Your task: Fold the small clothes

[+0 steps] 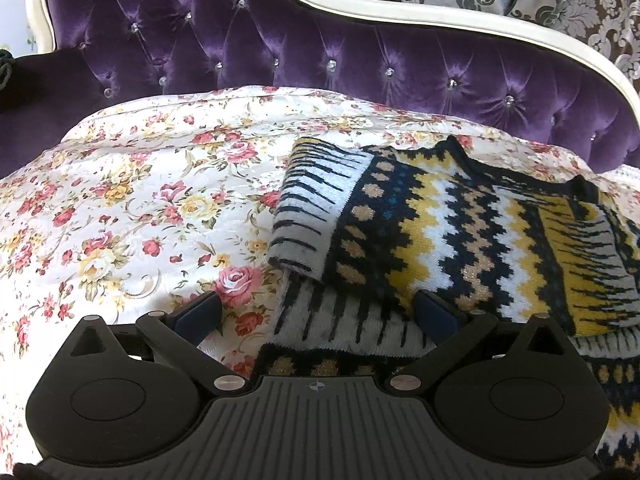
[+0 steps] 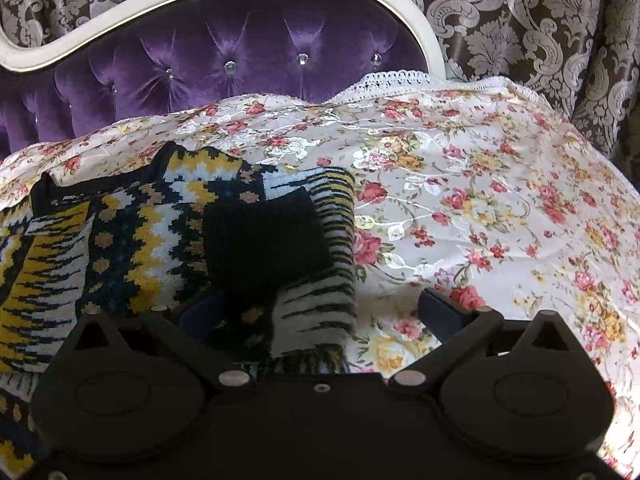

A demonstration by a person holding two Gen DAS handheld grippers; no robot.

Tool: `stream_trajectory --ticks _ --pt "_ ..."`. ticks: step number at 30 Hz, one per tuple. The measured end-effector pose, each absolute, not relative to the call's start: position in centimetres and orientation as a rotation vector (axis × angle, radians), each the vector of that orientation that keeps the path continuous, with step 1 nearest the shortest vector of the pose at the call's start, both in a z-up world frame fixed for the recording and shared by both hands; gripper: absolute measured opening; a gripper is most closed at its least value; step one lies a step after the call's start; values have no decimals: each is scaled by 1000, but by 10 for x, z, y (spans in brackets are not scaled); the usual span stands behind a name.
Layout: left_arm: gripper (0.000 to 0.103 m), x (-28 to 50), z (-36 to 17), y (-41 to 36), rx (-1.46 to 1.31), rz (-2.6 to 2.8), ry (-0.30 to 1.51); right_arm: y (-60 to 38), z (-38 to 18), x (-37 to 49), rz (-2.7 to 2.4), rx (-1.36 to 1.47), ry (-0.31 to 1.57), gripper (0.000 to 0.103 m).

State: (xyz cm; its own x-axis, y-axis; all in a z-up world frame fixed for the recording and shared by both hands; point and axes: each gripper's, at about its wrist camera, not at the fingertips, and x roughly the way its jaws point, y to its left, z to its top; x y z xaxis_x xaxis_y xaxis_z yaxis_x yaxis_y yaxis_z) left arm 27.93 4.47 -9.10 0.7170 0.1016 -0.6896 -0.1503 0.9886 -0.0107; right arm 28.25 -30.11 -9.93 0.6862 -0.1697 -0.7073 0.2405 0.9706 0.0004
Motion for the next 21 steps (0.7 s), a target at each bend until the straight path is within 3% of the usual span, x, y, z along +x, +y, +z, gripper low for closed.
stream_trajectory --ticks 9,21 --pt "101 274 -73 46 -87 148 820 -300 -95 286 -223 71 802 102" --pt "100 204 -44 36 -58 110 905 -298 -90 282 -216 56 809 102"
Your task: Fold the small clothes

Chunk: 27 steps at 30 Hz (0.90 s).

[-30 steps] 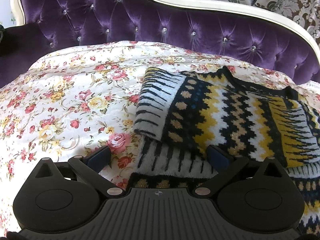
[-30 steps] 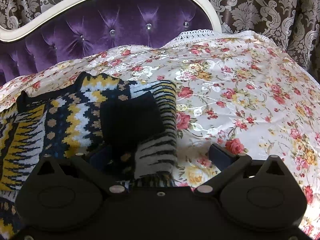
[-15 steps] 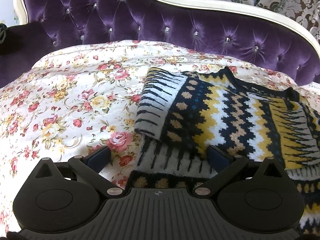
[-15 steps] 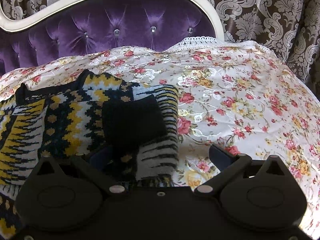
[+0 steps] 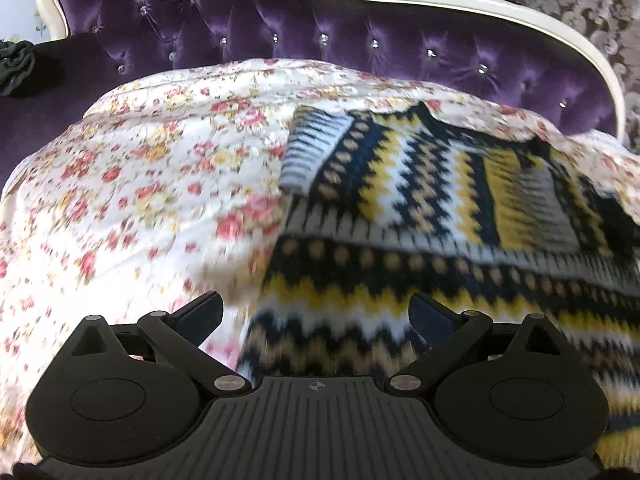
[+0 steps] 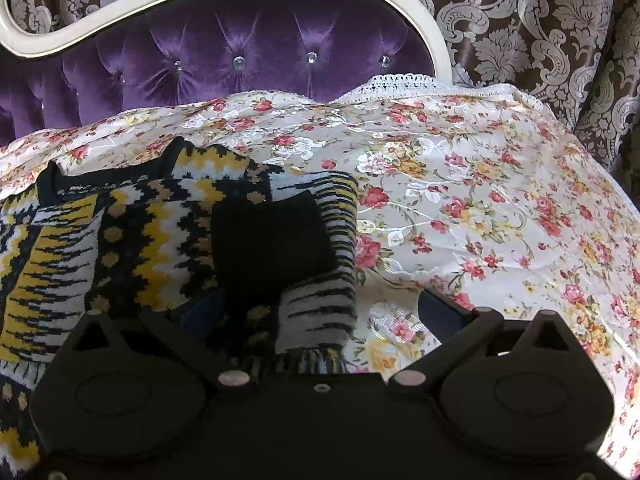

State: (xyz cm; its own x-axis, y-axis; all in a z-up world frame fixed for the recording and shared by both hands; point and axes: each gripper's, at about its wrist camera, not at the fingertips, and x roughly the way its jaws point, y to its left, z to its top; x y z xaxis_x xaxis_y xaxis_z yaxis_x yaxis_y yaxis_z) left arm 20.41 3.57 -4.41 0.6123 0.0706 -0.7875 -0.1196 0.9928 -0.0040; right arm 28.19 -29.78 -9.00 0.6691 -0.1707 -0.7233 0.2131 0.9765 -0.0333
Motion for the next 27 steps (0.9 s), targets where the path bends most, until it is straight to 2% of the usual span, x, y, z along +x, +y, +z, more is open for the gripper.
stream_trajectory --ticks 12,27 --pt "100 128 -23 41 -61 63 894 -274 -64 252 -165 -7 818 102" --pt "100 68 -10 41 -14 -7 868 -246 -42 124 -82 -41 821 102"
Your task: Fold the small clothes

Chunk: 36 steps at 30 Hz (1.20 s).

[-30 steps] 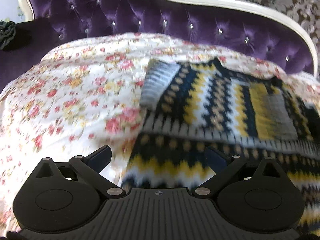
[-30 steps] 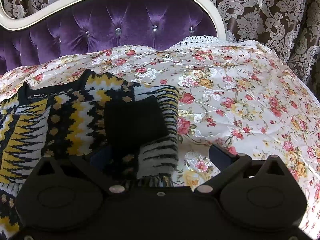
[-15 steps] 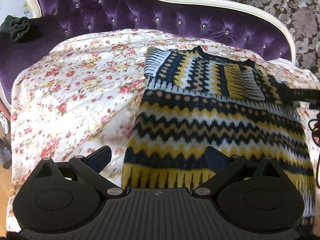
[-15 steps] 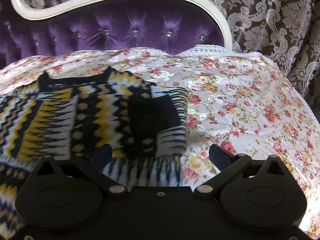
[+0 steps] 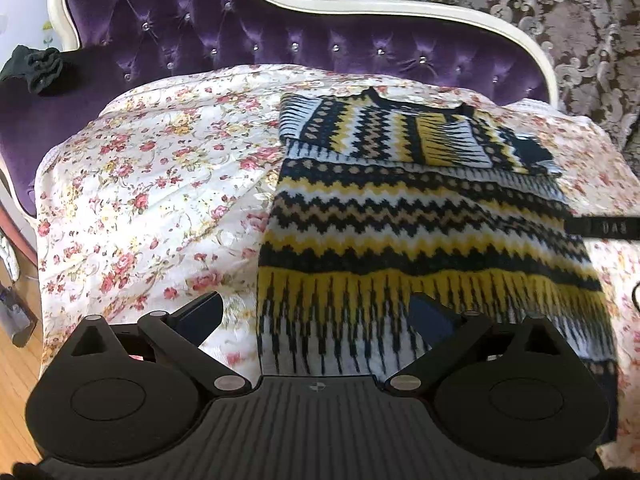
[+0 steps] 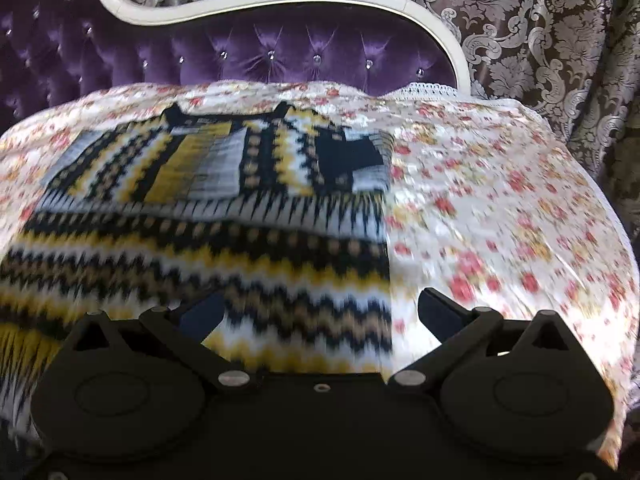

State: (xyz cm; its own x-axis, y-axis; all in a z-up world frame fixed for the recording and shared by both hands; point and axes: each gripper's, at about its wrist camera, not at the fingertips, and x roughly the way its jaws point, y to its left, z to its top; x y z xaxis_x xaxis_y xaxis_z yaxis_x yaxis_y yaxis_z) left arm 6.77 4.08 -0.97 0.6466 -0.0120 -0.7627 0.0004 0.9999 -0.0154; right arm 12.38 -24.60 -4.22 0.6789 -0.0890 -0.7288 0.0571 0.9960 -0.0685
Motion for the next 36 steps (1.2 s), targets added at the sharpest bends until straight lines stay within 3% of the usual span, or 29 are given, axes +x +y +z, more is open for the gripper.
stream_trajectory --ticks 10,20,36 --pt "100 36 -9 41 26 -15 851 -233 -34 53 -93 -101 793 102" --pt "100 15 -16 43 32 -19 876 -247 -36 -1 -42 89 809 102" --pt "100 7 -29 50 -8 -23 901 -266 -73 -29 -98 195 931 102"
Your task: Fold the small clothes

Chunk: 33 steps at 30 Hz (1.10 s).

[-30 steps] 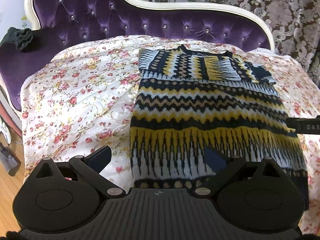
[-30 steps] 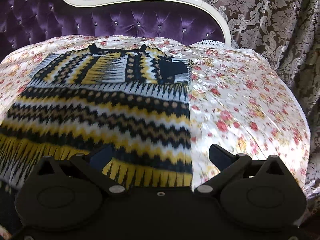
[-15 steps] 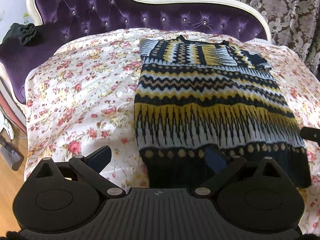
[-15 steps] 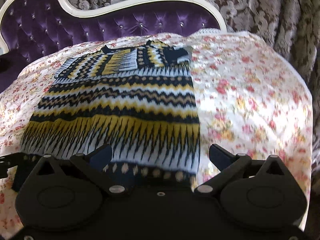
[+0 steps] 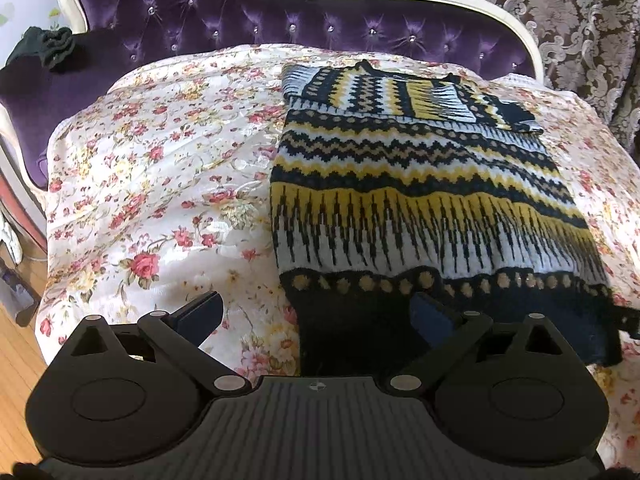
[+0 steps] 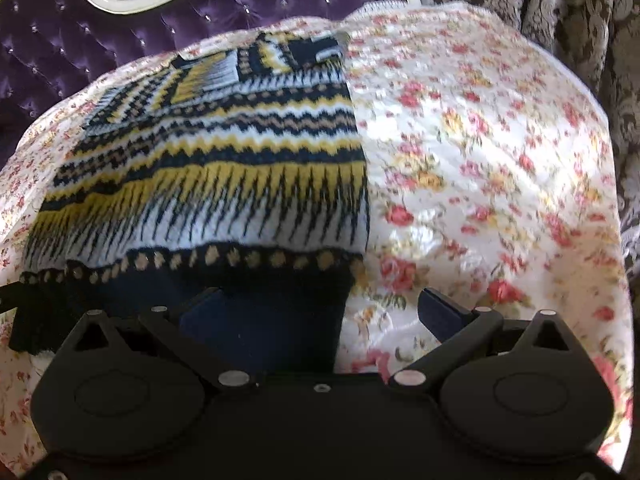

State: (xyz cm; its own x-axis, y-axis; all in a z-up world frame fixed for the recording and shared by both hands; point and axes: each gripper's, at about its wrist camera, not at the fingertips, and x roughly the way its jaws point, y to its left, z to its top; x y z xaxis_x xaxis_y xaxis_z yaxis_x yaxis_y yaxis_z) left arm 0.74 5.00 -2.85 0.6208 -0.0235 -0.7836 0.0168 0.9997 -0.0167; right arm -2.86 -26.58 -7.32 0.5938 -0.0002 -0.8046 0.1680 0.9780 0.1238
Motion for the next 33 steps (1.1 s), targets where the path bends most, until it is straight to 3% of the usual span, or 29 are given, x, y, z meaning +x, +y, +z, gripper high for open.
stream_trajectory --ticks 14,30,33 --pt "100 15 -42 55 -29 -14 964 -261 -89 -20 -30 240 977 102" --pt "100 -5 -47 64 -21 -122 859 -267 -92 -26 34 270 934 103" --pt "84 -6 -46 66 -37 -143 855 -267 -92 -30 54 274 914 101"
